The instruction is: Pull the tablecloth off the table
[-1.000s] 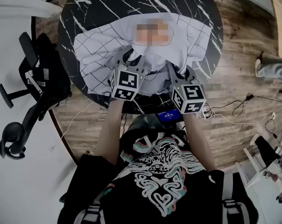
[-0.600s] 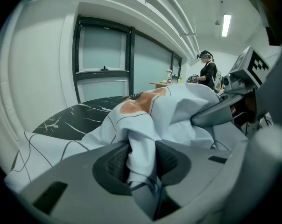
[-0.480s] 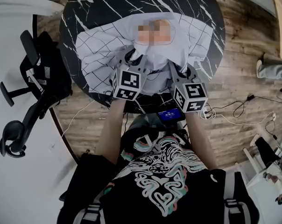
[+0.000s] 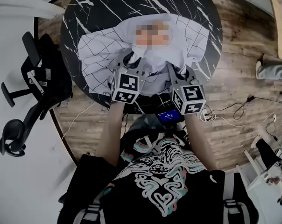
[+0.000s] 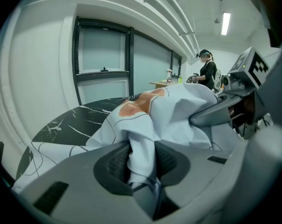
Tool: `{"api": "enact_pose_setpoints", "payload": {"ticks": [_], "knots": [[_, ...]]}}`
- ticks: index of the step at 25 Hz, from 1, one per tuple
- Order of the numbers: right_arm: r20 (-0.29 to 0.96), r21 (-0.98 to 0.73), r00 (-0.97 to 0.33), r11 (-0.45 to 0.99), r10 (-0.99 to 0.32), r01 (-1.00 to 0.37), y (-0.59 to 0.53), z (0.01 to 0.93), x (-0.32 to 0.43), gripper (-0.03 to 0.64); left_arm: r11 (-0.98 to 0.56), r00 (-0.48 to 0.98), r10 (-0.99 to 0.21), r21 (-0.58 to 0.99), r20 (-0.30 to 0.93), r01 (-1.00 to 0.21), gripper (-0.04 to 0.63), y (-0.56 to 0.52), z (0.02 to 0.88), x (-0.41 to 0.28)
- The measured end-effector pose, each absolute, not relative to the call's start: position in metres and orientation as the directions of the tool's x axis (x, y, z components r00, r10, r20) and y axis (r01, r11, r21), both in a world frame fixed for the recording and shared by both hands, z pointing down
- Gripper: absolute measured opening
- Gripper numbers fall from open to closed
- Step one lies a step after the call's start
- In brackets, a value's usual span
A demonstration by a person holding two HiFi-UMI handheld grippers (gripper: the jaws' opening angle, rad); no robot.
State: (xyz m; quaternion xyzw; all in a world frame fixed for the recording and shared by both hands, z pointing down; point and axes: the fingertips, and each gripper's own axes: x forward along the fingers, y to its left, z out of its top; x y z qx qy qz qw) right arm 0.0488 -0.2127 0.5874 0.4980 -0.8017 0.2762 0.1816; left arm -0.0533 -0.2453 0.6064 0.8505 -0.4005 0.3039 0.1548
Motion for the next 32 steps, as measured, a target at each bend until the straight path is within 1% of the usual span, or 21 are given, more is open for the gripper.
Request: {"api": "enact_pose_setpoints", "payload": {"ticks": [16,24,32], "knots": [[0.518,-0.249,-0.447,0.371,-0.730,-0.895,-0.198,0.562,0.050,0.026,-0.618,0.490,-0.617,0.006,0.616,-0.786,0.087,-0.225,0.582,-0.054],[0.486,-0.207,-0.453,0.405,-0.747,-0.891,-0.187,0.541,0.046,0.020,-0.613,0.485,-0.636,-0.011,0.600,-0.790,0.086,-0.210,0.566,-0.057],[0.447,-0.201,-0.451,0.404,-0.773,-0.892,-0.177,0.519,0.045,0.018,-0.613,0.486,-0.658,-0.034,0.575,-0.789,0.084,-0.200,0.546,-0.059]]}}
